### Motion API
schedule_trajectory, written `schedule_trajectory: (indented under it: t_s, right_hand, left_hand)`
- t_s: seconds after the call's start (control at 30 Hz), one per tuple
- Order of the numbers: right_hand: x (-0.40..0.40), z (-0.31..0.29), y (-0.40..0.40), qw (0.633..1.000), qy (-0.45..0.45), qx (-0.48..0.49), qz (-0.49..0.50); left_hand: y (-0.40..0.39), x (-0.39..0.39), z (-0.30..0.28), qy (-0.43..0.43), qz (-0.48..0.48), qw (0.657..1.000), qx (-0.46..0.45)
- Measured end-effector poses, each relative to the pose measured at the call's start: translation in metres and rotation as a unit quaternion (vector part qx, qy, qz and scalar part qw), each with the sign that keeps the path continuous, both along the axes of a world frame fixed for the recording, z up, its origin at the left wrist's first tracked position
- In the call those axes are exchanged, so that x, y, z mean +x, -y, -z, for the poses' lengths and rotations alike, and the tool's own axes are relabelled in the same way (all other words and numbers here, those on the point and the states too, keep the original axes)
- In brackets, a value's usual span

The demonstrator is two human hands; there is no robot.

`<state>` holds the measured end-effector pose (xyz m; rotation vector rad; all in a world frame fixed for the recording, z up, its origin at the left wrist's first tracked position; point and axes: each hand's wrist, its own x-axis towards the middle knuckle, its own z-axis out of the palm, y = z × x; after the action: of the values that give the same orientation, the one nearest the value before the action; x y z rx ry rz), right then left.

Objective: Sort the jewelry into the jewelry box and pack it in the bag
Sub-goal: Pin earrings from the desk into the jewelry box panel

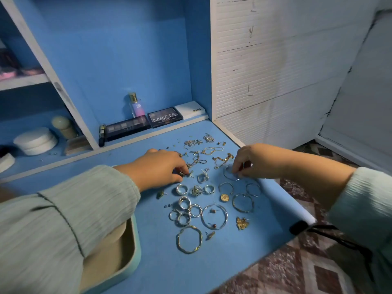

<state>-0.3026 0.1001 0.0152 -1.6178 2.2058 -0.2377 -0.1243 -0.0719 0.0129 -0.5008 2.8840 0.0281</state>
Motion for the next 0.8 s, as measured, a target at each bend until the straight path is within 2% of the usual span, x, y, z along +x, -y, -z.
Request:
schedule_trajectory:
  t_s: [0.1, 0.3, 0.5, 0.6, 0.8]
  right_hand:
    - [-0.003, -0.003, -0.008, 0.999, 0.015, -0.028, 0.025]
    - [0.004, 0.004, -0.027, 0.999, -0.012, 0.024, -0.020]
    - [0.012, 0.012, -0.038, 0.997, -0.041, -0.060, -0.013]
    - [0.023, 0.011, -0.050, 0.991, -0.012, -0.121, -0.055]
    - [0.040, 0.021, -0.062, 0.986, -0.015, -0.089, -0.143]
  left_hand:
    - [-0.001, 0.000, 0.000, 0.000, -0.003, 1.000, 0.001]
    - [-0.005, -0.004, -0.001, 0.017, -0.002, 1.000, -0.012]
    - [-0.007, -0.004, -0.002, 0.021, -0.009, 1.000, -0.018]
    - [-0.006, -0.003, 0.000, 0.017, -0.011, 1.000, -0.008]
    - [-0.006, -0.004, 0.000, 0.015, -0.014, 1.000, -0.003]
